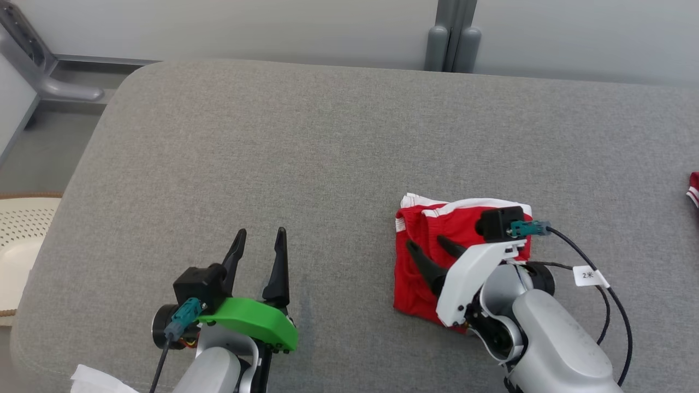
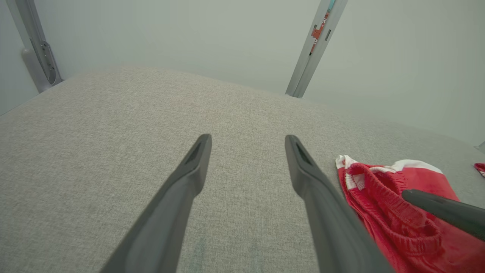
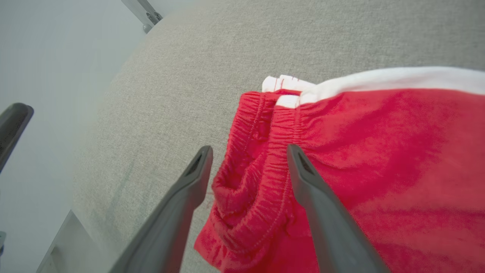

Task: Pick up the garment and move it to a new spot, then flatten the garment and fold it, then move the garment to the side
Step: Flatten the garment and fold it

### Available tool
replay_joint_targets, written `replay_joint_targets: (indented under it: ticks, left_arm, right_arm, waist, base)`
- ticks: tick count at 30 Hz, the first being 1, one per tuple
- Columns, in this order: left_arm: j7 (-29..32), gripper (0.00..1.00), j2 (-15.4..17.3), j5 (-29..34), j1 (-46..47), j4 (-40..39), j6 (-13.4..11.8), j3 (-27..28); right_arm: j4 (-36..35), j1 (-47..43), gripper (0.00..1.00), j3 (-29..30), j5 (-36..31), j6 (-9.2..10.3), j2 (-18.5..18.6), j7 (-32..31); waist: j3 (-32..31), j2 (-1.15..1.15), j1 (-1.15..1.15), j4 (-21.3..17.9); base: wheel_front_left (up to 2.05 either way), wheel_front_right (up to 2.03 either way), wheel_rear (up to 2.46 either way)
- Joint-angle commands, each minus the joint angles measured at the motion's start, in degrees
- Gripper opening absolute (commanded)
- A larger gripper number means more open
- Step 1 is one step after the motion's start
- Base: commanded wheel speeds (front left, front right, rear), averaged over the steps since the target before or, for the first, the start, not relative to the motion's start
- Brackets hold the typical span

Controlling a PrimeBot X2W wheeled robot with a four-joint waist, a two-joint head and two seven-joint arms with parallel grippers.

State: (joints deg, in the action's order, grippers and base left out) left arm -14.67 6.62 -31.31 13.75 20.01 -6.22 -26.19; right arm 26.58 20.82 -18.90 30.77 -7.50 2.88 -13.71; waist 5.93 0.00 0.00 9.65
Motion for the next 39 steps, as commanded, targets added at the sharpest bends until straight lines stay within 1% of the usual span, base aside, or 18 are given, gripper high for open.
replay_joint_targets:
  ticks: [1, 5, 8, 11, 15, 18, 20, 21, 28, 33, 39]
  left_arm:
    - [-0.1, 1.0, 0.02, -0.11, 1.15, 0.14, 0.17, 0.12]
    - [-0.28, 1.0, -0.11, 0.12, 1.17, 0.27, 0.2, 0.21]
    - [-0.35, 1.0, -0.2, 0.33, 1.24, 0.29, 0.23, 0.24]
    - [-0.44, 1.0, -0.32, 0.54, 1.18, 0.3, 0.3, 0.22]
    - [-0.54, 1.0, -0.58, 0.99, 0.95, 0.07, 0.53, -0.06]
    - [-0.57, 1.0, -0.84, 1.07, 0.59, -0.04, -0.07, 0.3]
    - [-0.51, 1.0, -0.83, 1.29, 0.24, -0.03, -0.14, 0.57]
    - [-0.52, 1.0, -0.85, 1.49, 0.01, -0.01, -0.13, 0.66]
    - [-0.51, 1.0, -1.24, 2.97, -1.78, -1.36, 0.19, 2.8]
    - [-0.52, 1.0, -1.62, 5.01, -4.0, -1.85, 0.62, 4.67]
    - [-0.53, 1.0, -2.04, 6.4, -7.13, -2.45, 0.87, 6.69]
  right_arm:
    - [0.0, 0.91, 1.0, -1.58, 1.25, 0.04, 0.06, 0.95]
    - [-1.06, 2.07, 1.0, -4.76, 2.37, 0.04, 0.19, 3.54]
    - [-1.94, 2.1, 1.0, -4.35, 1.29, 0.04, 0.17, 5.62]
    - [-3.59, 1.34, 1.0, -2.46, 1.15, 0.03, 0.07, 8.17]
    - [-4.28, -0.13, 1.0, 2.47, -2.0, 0.04, 1.12, 12.09]
    - [-5.7, -1.08, 1.0, 5.07, -2.96, 0.02, 1.3, 15.46]
    - [-5.51, -1.93, 1.0, 6.71, -5.82, 0.03, 3.01, 17.2]
    - [-5.33, -2.23, 1.0, 7.7, -6.83, 0.05, 3.13, 18.14]
    - [-5.9, -5.52, 1.0, 12.6, -12.69, 0.03, 2.42, 21.99]
    - [-8.32, -9.12, 1.0, 15.25, -16.46, 0.03, 1.19, 23.63]
    - [-11.68, -14.14, 1.0, 17.01, -18.44, 0.03, 0.25, 24.49]
  waist:
    - [0.24, 0.0, 0.0, 0.13]
    - [0.18, 0.0, 0.0, -0.53]
    - [-0.01, 0.0, 0.0, -1.33]
    - [-0.37, 0.0, 0.0, -2.2]
    - [-1.0, 0.0, 0.0, -3.35]
    - [-1.27, 0.0, 0.0, -4.38]
    - [-1.41, 0.0, 0.0, -5.24]
    - [-1.46, 0.0, 0.0, -5.67]
    - [-2.33, 0.0, 0.0, -7.5]
    - [-3.69, 0.0, 0.0, -8.21]
    - [-5.53, 0.0, 0.0, -8.4]
  base:
    - [0.0, 0.0, 0.0]
    - [0.0, 0.0, 0.0]
    - [0.0, 0.0, 0.0]
    - [0.0, 0.0, 0.0]
    - [0.0, 0.0, 0.0]
    - [0.0, 0.0, 0.0]
    - [0.0, 0.0, 0.0]
    - [0.0, 0.0, 0.0]
    - [0.0, 0.0, 0.0]
    - [0.0, 0.0, 0.0]
    - [0.0, 0.0, 0.0]
